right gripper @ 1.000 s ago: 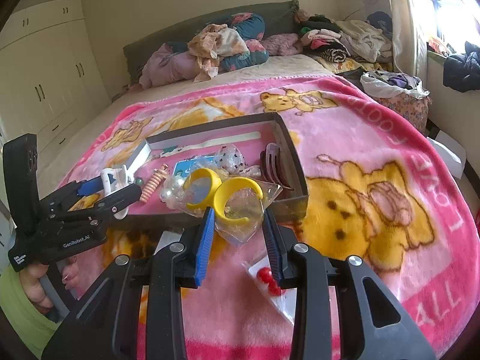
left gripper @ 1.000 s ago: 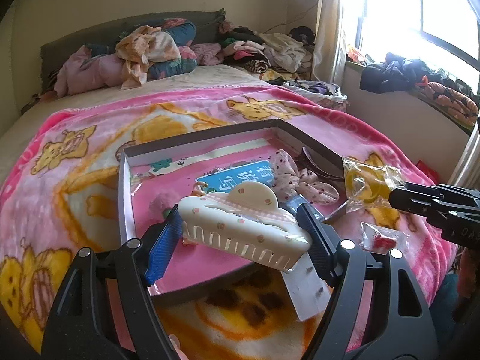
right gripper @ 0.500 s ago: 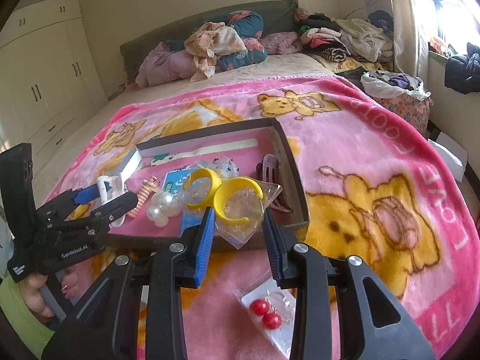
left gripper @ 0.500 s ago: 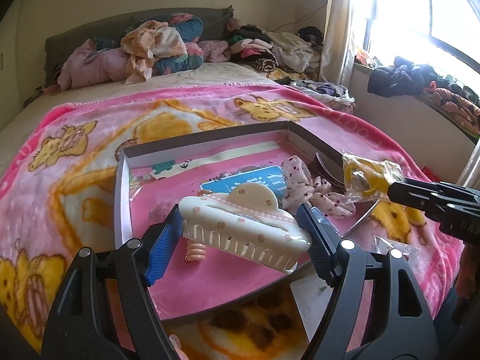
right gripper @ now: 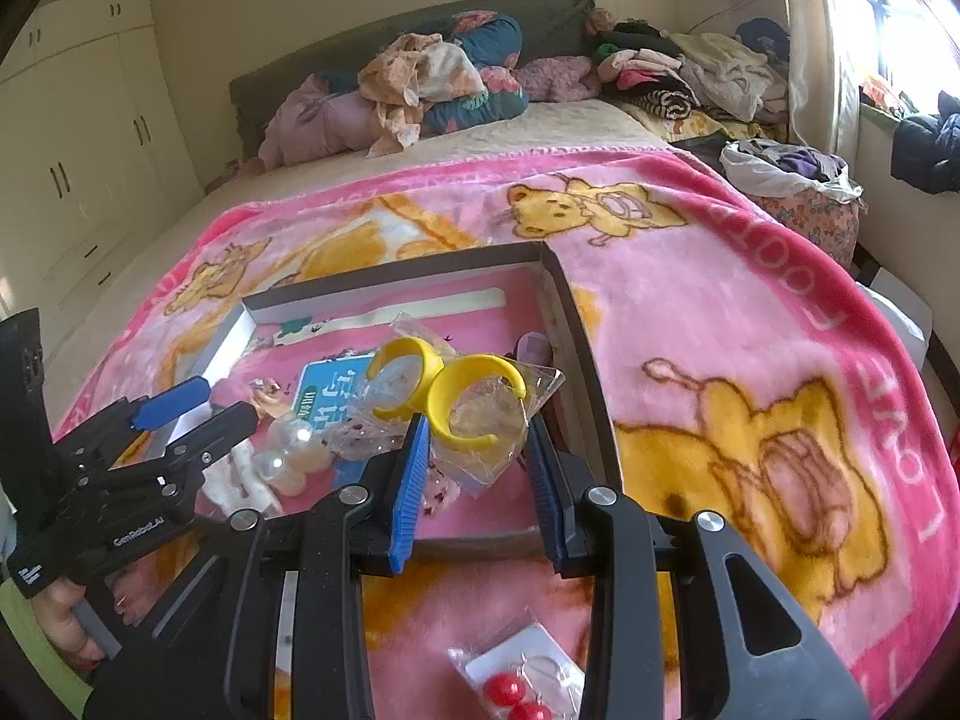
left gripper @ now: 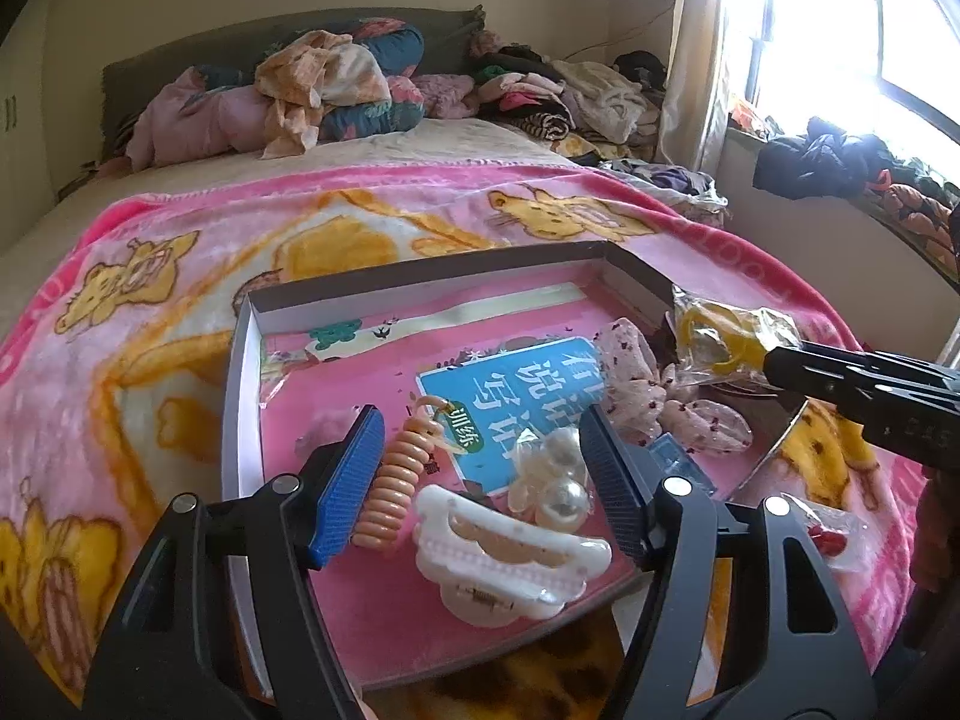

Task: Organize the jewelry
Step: 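Carry the claw clip and bangle bag into the grey box and release both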

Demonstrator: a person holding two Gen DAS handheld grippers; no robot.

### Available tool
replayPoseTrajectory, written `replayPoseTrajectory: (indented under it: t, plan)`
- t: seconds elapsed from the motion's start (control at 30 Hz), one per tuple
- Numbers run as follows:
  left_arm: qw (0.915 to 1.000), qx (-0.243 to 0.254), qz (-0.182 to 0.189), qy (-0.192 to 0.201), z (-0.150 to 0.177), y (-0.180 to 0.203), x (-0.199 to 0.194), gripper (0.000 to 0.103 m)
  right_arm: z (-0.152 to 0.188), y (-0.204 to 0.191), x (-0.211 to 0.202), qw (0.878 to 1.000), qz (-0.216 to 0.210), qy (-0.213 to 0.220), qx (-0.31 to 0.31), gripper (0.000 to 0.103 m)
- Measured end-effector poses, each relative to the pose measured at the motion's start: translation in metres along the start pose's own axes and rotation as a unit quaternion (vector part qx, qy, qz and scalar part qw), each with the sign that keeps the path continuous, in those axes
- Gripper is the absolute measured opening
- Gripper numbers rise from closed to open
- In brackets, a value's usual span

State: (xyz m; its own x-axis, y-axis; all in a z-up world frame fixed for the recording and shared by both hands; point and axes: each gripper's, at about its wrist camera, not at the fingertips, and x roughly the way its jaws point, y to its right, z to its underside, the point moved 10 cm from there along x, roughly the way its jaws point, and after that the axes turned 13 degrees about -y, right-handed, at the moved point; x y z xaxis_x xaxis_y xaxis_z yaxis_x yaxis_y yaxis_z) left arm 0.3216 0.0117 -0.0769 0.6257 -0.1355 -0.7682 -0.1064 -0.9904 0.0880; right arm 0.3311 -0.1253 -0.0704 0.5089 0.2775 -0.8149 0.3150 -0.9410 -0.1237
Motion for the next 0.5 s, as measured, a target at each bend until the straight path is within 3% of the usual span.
replayPoseTrajectory:
  t: [0.5]
  plan:
    - [0.9996,-0.013,-0.010,-0.024,0.010,-0.014,0.018,0.057,-0.008,-0.016,0.043,0.999,-0.015,-0.036,-0.017,0.032]
